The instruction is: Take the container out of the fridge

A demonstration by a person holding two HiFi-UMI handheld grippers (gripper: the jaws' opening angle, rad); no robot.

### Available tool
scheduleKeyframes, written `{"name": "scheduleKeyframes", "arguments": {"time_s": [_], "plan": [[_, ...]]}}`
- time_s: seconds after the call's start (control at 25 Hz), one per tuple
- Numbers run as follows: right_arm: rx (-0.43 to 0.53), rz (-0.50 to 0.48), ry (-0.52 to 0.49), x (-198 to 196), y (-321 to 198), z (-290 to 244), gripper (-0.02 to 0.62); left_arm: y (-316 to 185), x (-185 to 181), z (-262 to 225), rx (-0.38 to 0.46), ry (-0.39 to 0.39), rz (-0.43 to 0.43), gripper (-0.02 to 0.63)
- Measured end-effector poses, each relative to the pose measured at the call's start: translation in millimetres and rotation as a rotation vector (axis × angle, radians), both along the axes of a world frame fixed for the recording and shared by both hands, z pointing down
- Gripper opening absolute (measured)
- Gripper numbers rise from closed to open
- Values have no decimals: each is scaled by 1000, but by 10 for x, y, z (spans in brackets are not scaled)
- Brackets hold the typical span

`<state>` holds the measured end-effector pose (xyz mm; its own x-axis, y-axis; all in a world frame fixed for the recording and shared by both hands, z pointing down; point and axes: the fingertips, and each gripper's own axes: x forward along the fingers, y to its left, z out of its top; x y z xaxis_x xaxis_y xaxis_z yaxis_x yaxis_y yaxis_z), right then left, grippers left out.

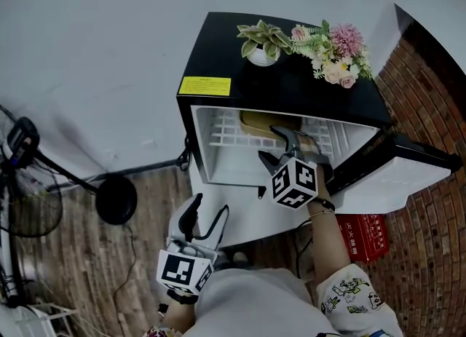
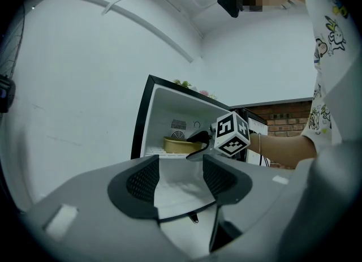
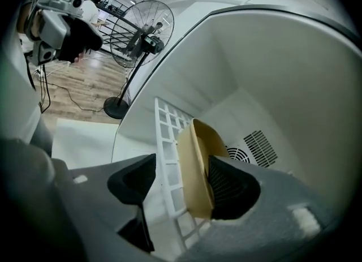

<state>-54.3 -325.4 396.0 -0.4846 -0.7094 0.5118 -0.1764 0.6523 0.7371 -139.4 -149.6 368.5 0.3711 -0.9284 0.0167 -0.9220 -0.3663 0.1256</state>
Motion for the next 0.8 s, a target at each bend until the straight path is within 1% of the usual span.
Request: {"name": "scheduleKeyframes", "arguments": {"time_s": [0.04,0.12,0.24,0.36,0.44,0.56,0.8], "plan": [[3,-1,3,3,13,-3,278,5,-4,0,1,1,-2,238],[13,-4,9,13,41,-10,239,12,-5,-3,3,2,-3,236],[30,-5,20,32,64,-16,222,20,11,-10,5,2,-1,236],[46,-3,28,50,66,-27,172,28,36,-22,8,-1,5,235],[56,-4,36,60,61,-32,155,31,48,-32,12,-3,7,235],[79,-5,53,75,55,-42,94,37,58,-44,16,-6,5,233],[120,-15,74,94,38,-68,38,47,62,-57,19,-9,-5,232]]}}
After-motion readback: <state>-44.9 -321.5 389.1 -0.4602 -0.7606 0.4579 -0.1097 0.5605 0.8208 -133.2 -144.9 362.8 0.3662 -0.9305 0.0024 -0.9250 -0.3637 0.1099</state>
